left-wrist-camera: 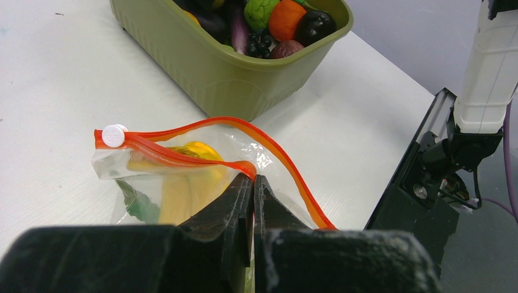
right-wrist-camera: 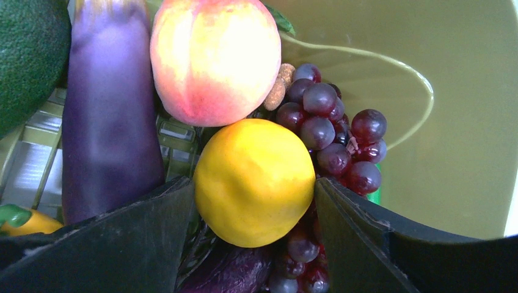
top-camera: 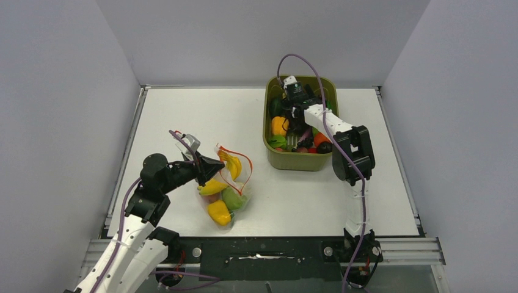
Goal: Place the food in the zip-top bag and seal the zipper
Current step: Pick up the fake fruit from the bin.
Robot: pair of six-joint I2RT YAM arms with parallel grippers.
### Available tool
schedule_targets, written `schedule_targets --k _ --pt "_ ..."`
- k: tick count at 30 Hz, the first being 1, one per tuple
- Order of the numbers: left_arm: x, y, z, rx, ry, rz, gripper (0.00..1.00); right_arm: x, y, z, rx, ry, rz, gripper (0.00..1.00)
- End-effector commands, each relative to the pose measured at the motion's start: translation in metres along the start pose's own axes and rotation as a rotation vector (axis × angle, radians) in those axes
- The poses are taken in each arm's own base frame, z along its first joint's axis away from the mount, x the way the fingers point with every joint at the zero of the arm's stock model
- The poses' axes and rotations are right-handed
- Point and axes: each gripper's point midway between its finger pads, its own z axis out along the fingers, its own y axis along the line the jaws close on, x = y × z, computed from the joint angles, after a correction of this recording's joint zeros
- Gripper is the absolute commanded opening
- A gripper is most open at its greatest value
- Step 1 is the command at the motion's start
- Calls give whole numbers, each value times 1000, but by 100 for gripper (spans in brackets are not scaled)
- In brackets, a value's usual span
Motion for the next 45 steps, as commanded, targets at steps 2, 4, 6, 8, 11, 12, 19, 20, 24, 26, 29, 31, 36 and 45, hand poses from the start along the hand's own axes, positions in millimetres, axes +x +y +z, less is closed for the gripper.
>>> schedule_targets --k 2,4,6,8,11,12,19,20,24,26,29,31,36,45 --pt "-27 -11 -2 39 -94 82 0 4 -4 10 -34 25 48 76" --pt "-27 -10 -2 38 -94 82 0 4 -4 11 -43 24 59 76" --pt "-28 -10 -2 37 -96 84 0 5 -4 12 -44 28 59 76" --pt "-28 -10 -2 34 -97 85 0 5 -4 13 -49 34 58 73" --pt "-28 -9 -3 27 -98 90 0 3 -6 10 -57 28 62 68" --pt "-28 -9 -3 26 -100 92 0 2 -7 8 -57 23 63 66" --pt "-27 -3 -3 -4 -97 99 0 -10 -18 -9 -49 -28 92 58" --pt "-27 -2 -3 -10 -96 100 0 -12 -19 -12 -51 -39 98 58" --pt "-28 -1 -4 -21 -104 104 0 -17 -23 -27 -44 -80 108 55" --pt "-29 0 -4 -24 -110 106 0 -20 -26 -33 -40 -100 111 55" --pt "-31 -1 -5 -25 -121 104 0 -23 -31 -42 -30 -112 116 54" --pt "-33 -3 -5 -18 -131 79 0 -25 -34 -50 -28 -126 124 54" --pt "-36 -6 -5 -18 -144 16 0 -26 -44 -79 -32 -162 152 54" --pt "-60 -16 -4 13 -199 -41 0 -26 -32 -142 -196 -265 257 53"
